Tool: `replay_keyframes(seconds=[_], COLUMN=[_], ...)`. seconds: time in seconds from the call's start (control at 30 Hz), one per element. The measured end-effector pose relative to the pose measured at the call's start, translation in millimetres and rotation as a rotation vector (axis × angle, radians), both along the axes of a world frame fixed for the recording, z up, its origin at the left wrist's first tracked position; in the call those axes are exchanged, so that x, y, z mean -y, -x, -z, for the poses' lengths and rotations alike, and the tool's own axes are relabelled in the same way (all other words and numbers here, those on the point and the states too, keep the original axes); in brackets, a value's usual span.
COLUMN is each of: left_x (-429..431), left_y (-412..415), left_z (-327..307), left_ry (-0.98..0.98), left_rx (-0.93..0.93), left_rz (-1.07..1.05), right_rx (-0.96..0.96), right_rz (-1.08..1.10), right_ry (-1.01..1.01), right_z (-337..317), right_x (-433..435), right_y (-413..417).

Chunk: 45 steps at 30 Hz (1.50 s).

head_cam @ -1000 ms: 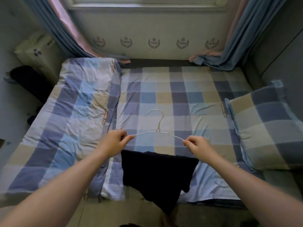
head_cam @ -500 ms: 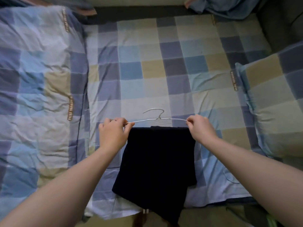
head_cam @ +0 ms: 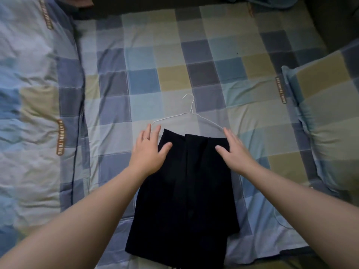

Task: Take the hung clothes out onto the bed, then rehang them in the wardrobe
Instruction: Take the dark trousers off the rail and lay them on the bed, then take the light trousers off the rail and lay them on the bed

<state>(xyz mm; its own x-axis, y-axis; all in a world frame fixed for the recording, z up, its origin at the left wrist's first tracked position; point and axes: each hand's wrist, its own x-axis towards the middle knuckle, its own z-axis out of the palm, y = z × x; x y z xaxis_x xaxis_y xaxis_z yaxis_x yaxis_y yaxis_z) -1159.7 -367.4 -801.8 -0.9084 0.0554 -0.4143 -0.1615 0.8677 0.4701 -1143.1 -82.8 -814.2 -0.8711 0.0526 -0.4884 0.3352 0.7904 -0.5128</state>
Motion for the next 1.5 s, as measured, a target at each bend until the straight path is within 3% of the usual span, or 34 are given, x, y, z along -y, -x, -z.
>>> replay_keyframes(seconds=[0.33, 0.63, 0.9, 1.1, 1.37, 1.5], left_x=[-28.9, -42.4, -48.6, -95.7, -194.8, -247.0], left_y=[-84.5, -165.5, -202.1, -237.2, -343.8, -435.9], left_z=[-154.2, -264.4, -297.1, -307.2, -335.5, -360.0], left_ry=[0.071, 0.058, 0.041, -0.016, -0.081, -0.173], left_rx=[-0.070, -0.216, -0.332, -0.388, -0.477, -0.541], left_rz=[0.101, 0.301, 0.651, 0.965, 1.381, 1.601], right_rx=[-0.011, -0.166, -0.267, -0.229, -0.186, -0.196], right_rz=[-0.068, 0.101, 0.329, 0.572, 0.973, 1.196], right_ry=[-0.079, -0.137, -0.284, -0.438, -0.547, -0.588], right_z=[-166.9, -295.7, -330.9, -338.6, -367.1, -385.1], right_x=[-6.3, 8.8, 44.6, 44.5, 34.6, 32.7], right_y=[-81.8, -197.2, -311.5, -406.2, -554.7, -650.9])
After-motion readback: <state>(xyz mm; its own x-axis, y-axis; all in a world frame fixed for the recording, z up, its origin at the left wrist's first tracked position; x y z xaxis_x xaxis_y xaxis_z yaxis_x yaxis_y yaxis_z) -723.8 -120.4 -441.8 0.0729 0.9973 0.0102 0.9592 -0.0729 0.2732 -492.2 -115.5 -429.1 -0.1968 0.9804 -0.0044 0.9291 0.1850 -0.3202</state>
